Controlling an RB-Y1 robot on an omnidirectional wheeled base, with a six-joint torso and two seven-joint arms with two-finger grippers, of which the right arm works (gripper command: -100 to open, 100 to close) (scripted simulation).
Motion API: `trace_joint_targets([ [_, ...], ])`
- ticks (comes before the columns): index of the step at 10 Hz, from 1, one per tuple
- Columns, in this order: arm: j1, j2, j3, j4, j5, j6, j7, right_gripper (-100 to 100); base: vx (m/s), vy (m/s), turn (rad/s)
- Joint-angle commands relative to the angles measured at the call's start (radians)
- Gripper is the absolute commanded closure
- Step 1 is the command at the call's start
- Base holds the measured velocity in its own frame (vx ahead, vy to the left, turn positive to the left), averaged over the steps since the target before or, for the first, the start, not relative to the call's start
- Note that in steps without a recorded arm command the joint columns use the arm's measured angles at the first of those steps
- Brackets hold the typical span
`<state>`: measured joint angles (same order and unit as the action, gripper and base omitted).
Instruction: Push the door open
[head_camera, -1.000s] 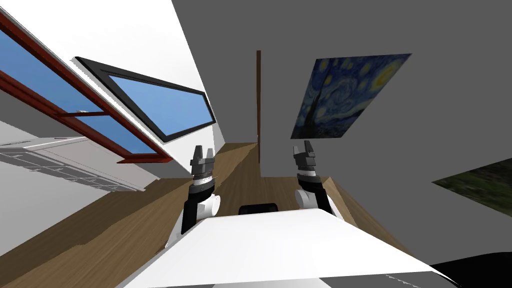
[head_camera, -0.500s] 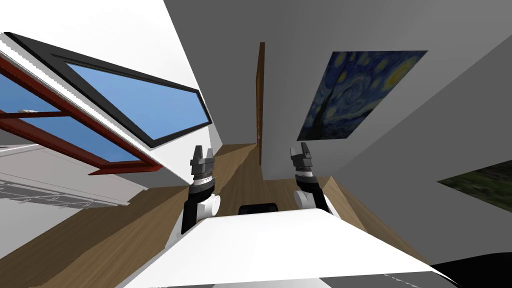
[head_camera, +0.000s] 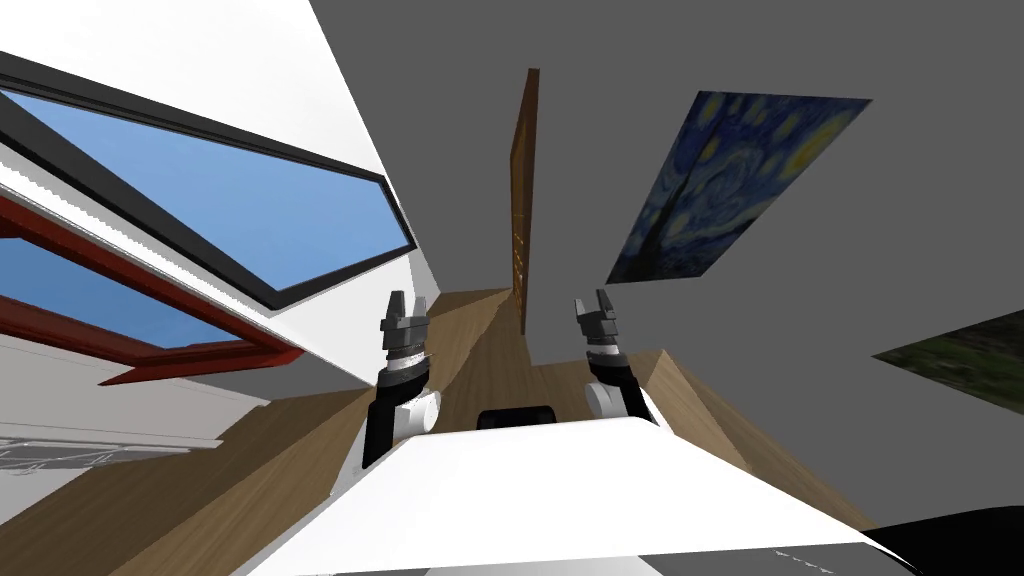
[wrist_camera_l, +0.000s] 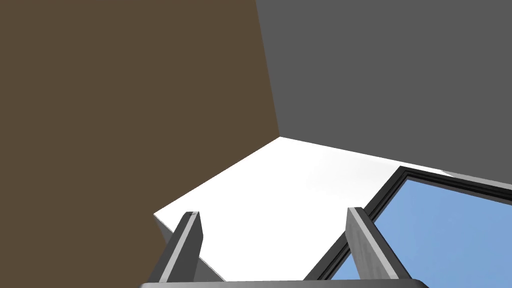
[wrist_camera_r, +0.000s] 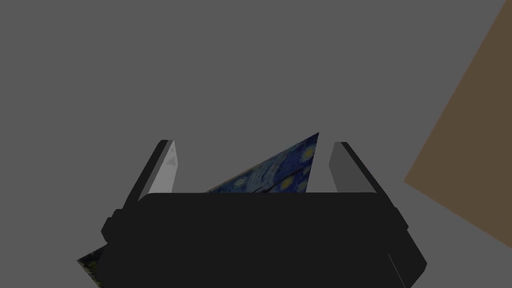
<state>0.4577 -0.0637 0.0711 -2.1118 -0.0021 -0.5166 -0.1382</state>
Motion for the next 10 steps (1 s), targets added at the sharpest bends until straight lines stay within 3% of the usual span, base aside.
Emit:
trace_joint_targets([
  [1, -0.001, -0.007, 0.009, 0.019, -0.007, -0.010, -0.019, -100, 0.165, 0.200, -0.116],
  [10, -0.025, -0.041, 0.046, 0.150, -0.057, -0.061, -0.131, -100, 0.149, 0.196, -0.146],
])
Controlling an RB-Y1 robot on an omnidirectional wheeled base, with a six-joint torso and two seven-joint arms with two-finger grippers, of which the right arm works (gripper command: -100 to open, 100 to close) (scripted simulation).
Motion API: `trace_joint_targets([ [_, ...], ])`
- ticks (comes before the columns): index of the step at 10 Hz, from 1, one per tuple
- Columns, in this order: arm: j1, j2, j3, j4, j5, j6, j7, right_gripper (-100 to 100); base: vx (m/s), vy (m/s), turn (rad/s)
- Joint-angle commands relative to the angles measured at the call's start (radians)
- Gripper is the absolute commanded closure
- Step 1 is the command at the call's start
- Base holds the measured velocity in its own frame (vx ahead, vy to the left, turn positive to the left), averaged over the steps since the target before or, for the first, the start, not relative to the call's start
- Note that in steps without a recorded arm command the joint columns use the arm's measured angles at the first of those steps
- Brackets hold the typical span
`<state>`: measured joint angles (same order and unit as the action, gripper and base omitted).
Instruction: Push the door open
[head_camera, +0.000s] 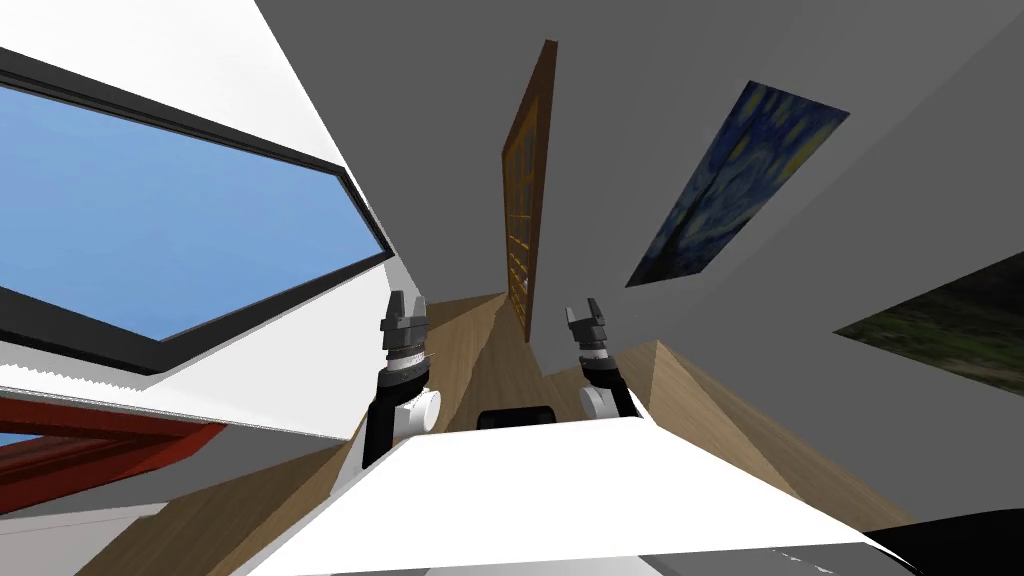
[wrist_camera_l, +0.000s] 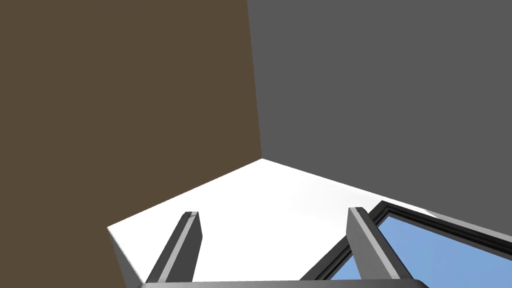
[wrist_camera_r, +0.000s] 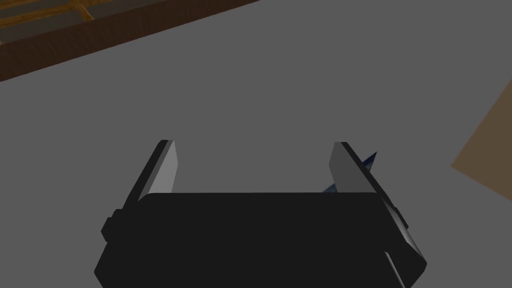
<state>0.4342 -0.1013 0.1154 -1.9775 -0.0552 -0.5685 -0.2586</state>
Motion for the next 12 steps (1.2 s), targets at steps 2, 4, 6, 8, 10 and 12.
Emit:
trace_joint_targets([
  [2, -0.009, -0.008, 0.008, 0.049, -0.018, -0.022, -0.039, -100, 0.147, 0.197, -0.168],
  [4, -0.016, -0.013, 0.014, 0.083, -0.032, -0.034, -0.068, -100, 0.132, 0.179, -0.174],
  [6, -0.023, -0.018, 0.019, 0.118, -0.046, -0.046, -0.096, -100, 0.149, 0.196, -0.163],
  [8, -0.031, -0.021, 0.023, 0.154, -0.061, -0.058, -0.126, -100, 0.138, 0.171, -0.199],
  [10, -0.039, -0.024, 0.027, 0.191, -0.076, -0.070, -0.156, -100, 0.138, 0.174, -0.167],
  [12, -0.049, -0.027, 0.030, 0.237, -0.096, -0.085, -0.194, -100, 0.153, 0.181, -0.211],
])
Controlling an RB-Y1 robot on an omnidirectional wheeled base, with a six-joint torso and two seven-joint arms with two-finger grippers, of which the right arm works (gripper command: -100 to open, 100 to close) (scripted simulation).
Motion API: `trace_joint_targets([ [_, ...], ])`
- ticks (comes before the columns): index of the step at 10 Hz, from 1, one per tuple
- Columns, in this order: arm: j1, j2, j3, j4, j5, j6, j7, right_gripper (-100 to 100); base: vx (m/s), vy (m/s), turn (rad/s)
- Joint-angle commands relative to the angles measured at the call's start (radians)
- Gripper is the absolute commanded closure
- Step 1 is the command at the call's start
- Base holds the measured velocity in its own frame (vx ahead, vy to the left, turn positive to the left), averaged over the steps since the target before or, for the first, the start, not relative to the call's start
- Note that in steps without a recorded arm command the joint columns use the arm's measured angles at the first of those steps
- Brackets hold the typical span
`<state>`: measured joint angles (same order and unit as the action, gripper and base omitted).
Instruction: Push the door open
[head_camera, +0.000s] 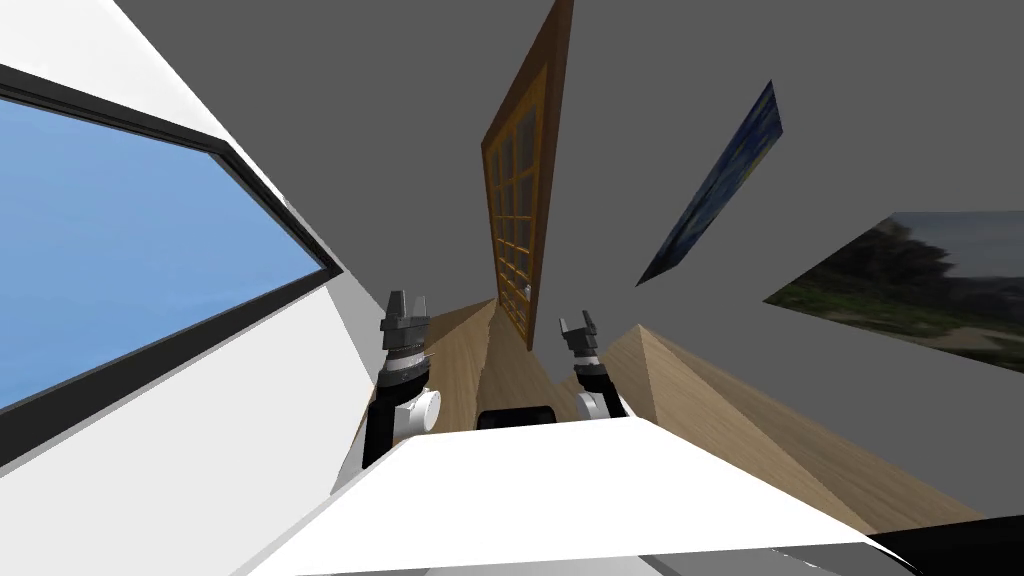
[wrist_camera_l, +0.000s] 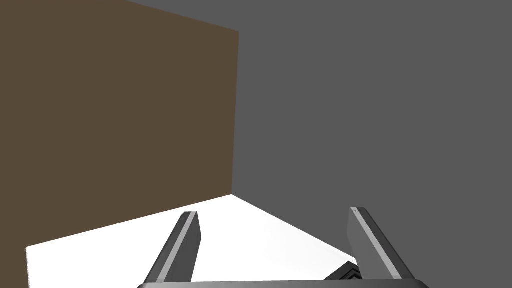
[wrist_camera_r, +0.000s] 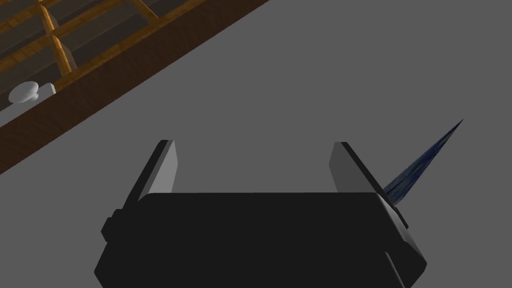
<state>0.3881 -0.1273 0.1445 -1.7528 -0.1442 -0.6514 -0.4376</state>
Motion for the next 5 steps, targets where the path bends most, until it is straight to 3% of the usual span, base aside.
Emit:
trace_joint_targets([
  [1, -0.007, -0.001, 0.002, 0.032, -0.015, -0.008, -0.030, -100, 0.160, 0.219, -0.226],
  [3, -0.016, -0.002, 0.003, 0.070, -0.032, -0.020, -0.061, -100, 0.139, 0.194, -0.197],
  [5, -0.024, -0.003, 0.004, 0.108, -0.049, -0.032, -0.092, -100, 0.134, 0.145, -0.183],
])
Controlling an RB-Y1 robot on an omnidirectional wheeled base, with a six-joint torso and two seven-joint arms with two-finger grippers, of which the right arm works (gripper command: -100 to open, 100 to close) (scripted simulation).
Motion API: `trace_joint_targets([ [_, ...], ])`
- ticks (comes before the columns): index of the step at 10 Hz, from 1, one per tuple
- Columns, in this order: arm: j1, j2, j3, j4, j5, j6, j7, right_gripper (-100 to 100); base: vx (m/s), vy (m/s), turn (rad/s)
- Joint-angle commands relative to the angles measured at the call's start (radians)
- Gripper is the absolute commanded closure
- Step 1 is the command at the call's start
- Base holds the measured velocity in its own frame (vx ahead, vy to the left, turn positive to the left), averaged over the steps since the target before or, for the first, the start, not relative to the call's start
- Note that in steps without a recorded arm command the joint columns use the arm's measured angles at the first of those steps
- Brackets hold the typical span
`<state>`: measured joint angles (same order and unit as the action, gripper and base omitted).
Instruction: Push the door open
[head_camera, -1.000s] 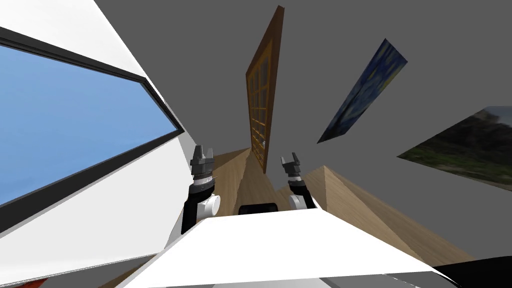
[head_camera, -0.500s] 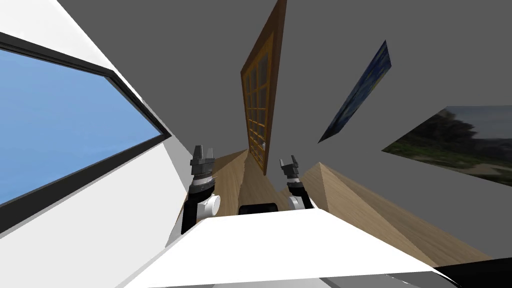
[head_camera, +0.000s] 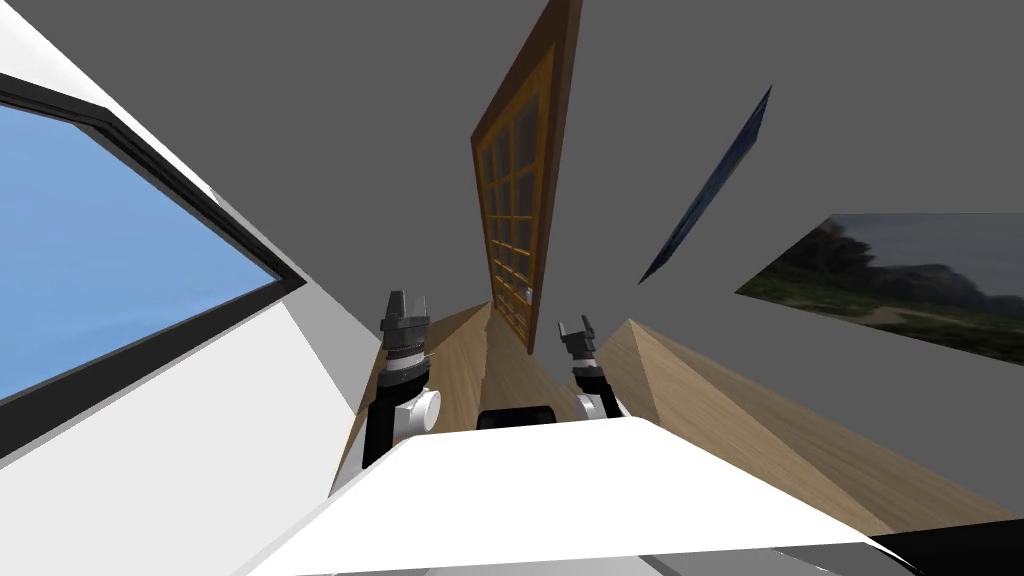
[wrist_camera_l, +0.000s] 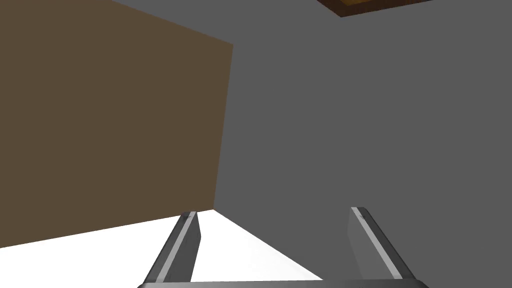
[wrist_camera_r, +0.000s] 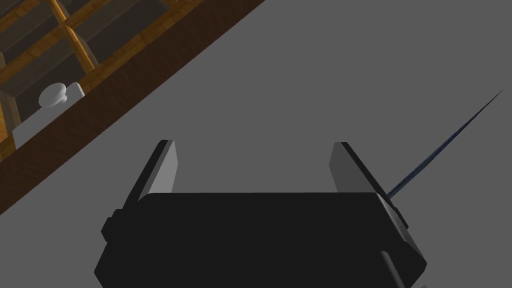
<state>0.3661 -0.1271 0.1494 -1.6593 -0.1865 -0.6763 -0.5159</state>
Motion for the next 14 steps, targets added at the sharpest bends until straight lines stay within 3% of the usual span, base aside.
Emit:
trace_joint_targets([
  [1, -0.007, -0.003, -0.001, 0.034, -0.015, -0.013, -0.029, -100, 0.123, 0.157, -0.189],
  [14, -0.065, 0.012, -0.015, 0.282, -0.127, -0.083, -0.223, -100, 0.133, 0.147, -0.191],
])
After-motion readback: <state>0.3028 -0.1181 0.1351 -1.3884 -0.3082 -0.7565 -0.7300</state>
